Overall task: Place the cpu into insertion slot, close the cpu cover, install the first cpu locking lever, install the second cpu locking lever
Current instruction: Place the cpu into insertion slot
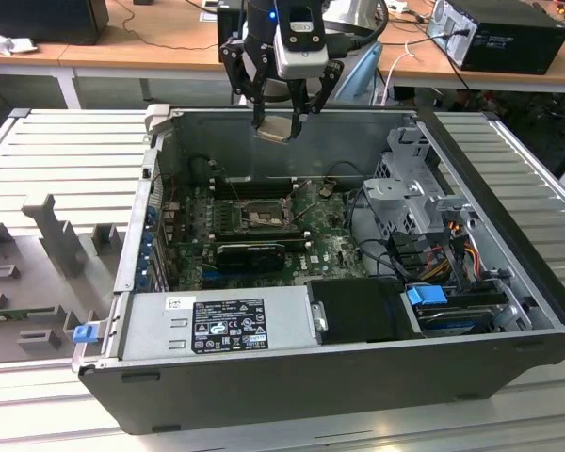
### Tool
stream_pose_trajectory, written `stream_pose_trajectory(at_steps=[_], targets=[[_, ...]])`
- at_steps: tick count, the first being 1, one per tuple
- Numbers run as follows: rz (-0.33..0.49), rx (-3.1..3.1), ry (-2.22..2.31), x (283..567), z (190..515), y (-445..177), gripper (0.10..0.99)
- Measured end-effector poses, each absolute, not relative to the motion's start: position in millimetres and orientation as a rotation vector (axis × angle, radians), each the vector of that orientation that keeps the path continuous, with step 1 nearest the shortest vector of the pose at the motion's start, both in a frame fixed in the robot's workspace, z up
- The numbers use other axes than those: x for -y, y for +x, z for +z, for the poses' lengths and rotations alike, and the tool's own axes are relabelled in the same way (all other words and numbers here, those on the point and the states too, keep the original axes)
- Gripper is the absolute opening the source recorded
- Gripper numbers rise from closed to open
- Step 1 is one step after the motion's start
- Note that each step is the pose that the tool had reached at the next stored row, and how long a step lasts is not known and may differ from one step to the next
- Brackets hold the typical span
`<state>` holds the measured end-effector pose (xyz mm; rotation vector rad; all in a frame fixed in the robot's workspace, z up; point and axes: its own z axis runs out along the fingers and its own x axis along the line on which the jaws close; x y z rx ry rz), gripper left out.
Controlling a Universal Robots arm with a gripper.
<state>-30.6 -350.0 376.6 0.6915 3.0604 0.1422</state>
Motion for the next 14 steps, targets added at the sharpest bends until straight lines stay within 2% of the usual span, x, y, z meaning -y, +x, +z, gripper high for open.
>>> stream_pose_trajectory(at_steps=[14], targets=[[0.141,-3.017,0.844,350.0,376.3,-30.6,0.529]])
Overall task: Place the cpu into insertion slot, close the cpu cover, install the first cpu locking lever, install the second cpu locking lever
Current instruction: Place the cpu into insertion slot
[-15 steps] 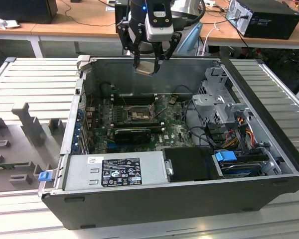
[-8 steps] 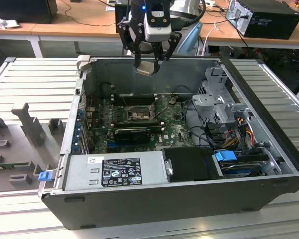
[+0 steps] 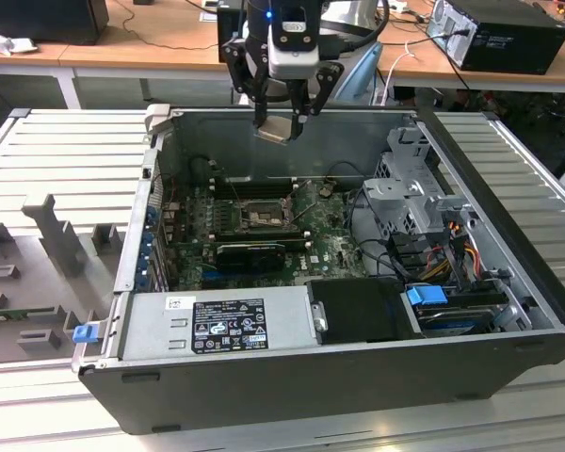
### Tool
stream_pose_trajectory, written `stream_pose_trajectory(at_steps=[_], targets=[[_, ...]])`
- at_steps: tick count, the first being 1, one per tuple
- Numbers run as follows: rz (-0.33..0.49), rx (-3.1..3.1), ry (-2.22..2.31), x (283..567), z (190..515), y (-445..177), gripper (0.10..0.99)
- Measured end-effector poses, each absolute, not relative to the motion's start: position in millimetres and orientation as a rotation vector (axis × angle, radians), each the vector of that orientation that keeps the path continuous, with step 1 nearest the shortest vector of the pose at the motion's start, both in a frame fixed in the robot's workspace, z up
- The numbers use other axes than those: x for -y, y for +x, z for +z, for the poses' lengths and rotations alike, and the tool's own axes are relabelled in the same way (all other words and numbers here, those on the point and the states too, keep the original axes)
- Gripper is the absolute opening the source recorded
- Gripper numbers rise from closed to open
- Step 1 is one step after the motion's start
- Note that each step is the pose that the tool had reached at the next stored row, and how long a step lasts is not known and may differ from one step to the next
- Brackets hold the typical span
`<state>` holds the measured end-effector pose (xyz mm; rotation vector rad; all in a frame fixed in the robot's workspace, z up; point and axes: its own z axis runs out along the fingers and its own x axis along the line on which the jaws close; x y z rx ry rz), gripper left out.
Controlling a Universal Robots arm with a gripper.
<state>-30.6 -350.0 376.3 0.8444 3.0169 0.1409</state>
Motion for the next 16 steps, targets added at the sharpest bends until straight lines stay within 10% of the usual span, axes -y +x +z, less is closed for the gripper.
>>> stream_pose_trajectory(at_steps=[16], targets=[[0.126,-2.925,1.097,350.0,371.8,-30.6,0.529]])
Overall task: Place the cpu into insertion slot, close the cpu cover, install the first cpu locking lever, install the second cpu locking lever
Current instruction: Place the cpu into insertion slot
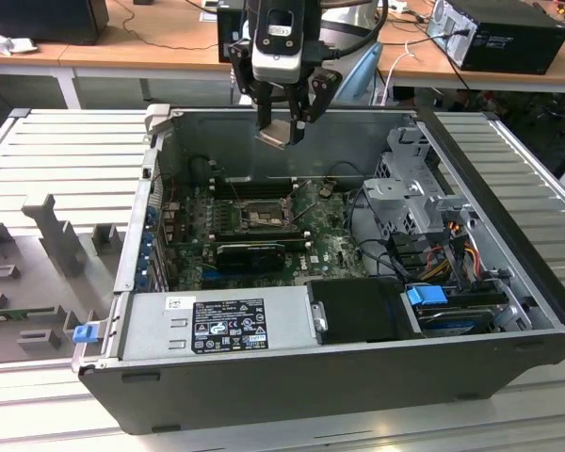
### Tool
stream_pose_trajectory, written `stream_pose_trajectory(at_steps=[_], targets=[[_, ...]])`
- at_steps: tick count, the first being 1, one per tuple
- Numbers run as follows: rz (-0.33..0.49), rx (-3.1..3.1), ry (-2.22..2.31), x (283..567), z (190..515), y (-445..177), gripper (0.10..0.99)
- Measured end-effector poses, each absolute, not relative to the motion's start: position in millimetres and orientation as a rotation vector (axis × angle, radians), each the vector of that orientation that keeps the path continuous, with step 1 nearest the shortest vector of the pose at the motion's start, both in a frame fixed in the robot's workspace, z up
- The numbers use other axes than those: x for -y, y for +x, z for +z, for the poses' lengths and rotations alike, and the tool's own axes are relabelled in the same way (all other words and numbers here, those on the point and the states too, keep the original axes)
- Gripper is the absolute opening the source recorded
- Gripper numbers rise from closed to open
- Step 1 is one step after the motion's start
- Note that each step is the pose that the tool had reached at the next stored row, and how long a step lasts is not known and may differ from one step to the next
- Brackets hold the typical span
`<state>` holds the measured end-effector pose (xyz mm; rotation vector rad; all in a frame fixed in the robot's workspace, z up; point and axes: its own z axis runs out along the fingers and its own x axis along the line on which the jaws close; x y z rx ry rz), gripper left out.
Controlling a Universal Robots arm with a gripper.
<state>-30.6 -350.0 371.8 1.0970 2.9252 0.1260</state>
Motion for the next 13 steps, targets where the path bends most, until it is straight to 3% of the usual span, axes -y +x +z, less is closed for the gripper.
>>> stream_pose_trajectory(at_steps=[13], targets=[[0.121,-2.84,1.288,350.0,370.2,-30.6,0.529]])
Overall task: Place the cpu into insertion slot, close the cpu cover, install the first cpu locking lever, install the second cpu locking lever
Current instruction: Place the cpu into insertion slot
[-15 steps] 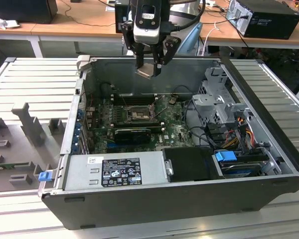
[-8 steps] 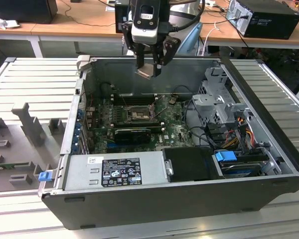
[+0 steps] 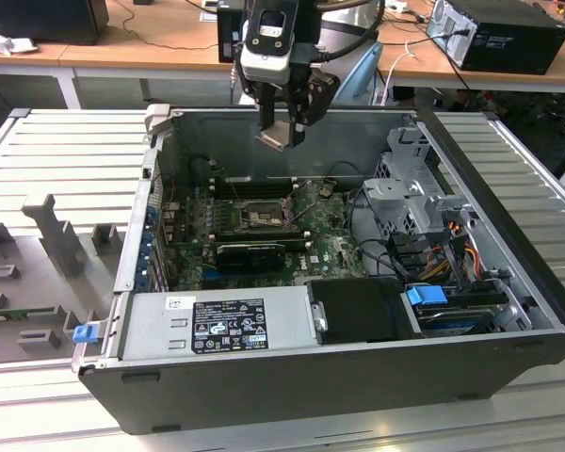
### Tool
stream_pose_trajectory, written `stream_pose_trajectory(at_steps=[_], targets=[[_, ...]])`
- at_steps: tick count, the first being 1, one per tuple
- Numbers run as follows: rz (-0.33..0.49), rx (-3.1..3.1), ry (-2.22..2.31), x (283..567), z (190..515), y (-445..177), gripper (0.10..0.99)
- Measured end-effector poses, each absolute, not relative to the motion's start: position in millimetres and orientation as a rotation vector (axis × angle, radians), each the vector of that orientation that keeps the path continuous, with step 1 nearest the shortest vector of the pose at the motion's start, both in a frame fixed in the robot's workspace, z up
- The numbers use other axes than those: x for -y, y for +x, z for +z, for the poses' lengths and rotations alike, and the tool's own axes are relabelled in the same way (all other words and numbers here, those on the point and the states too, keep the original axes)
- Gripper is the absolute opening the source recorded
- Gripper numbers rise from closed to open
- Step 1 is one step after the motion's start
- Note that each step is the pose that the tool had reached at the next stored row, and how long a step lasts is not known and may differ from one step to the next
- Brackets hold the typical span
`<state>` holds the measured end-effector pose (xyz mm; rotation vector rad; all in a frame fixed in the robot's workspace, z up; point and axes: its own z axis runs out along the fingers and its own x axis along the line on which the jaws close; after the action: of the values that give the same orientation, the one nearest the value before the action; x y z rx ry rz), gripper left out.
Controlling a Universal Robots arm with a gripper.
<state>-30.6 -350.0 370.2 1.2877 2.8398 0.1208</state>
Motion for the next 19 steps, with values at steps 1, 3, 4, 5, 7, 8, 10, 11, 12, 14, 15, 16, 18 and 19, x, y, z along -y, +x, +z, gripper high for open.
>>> stream_pose_trajectory(at_steps=[1,3,4,5,7,8,10,11,12,14,15,16,18,19], targets=[[0.119,-2.826,1.314,350.0,370.0,-30.6,0.529],[0.118,-2.813,1.34,350.0,369.8,-30.6,0.529],[0.117,-2.809,1.348,350.0,369.7,-30.6,0.529],[0.117,-2.802,1.362,350.0,369.7,-30.6,0.529],[0.116,-2.787,1.391,350.0,369.5,-30.6,0.529],[0.116,-2.78,1.404,350.0,369.5,-30.6,0.529],[0.116,-2.763,1.434,350.0,369.4,-30.6,0.529],[0.116,-2.758,1.444,350.0,369.3,-30.6,0.529],[0.116,-2.754,1.451,350.0,369.2,-30.6,0.529],[0.115,-2.745,1.466,350.0,369.3,-30.6,0.529],[0.115,-2.742,1.473,350.0,369.3,-30.6,0.529],[0.115,-2.738,1.479,350.0,369.2,-30.6,0.529],[0.115,-2.73,1.494,350.0,369.2,-30.6,0.529],[0.114,-2.726,1.501,350.0,369.2,-30.6,0.529]])
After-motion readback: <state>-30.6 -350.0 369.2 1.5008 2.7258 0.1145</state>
